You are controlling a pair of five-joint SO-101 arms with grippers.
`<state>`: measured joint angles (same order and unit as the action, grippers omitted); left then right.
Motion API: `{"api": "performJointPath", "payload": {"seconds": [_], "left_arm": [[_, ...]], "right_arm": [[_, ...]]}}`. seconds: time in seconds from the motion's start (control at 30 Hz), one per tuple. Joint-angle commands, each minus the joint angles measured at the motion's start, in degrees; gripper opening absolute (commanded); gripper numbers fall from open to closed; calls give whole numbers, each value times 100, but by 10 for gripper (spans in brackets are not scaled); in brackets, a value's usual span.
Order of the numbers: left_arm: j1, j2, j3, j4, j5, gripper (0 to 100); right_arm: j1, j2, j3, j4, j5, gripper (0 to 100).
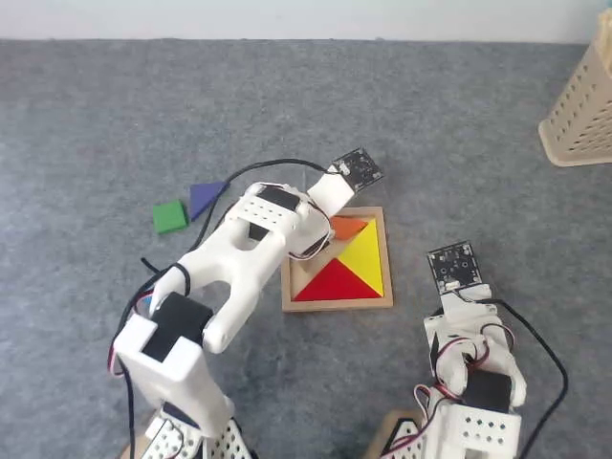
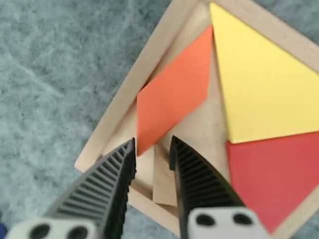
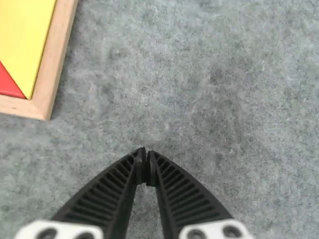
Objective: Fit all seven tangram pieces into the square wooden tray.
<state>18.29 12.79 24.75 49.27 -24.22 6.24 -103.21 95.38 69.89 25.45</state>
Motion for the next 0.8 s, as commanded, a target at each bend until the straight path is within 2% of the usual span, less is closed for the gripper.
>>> {"api": "performJointPath", "payload": {"seconds": [0.0, 0.17, 0.3, 0.53, 0.77], "left_arm": [[-264, -79, -295, 35, -35, 101], [-316, -79, -330, 202, -9, 100], [-290, -79, -462, 229, 360, 100], [-457, -97, -497, 413, 343, 100], [-141, -1574, -57, 1046, 352, 100]], "right_arm": [[-40, 31, 114, 22, 53, 8], [-40, 31, 114, 22, 53, 9], [-40, 31, 114, 22, 53, 8], [-40, 31, 114, 22, 53, 8], [-40, 31, 114, 22, 53, 9]]}}
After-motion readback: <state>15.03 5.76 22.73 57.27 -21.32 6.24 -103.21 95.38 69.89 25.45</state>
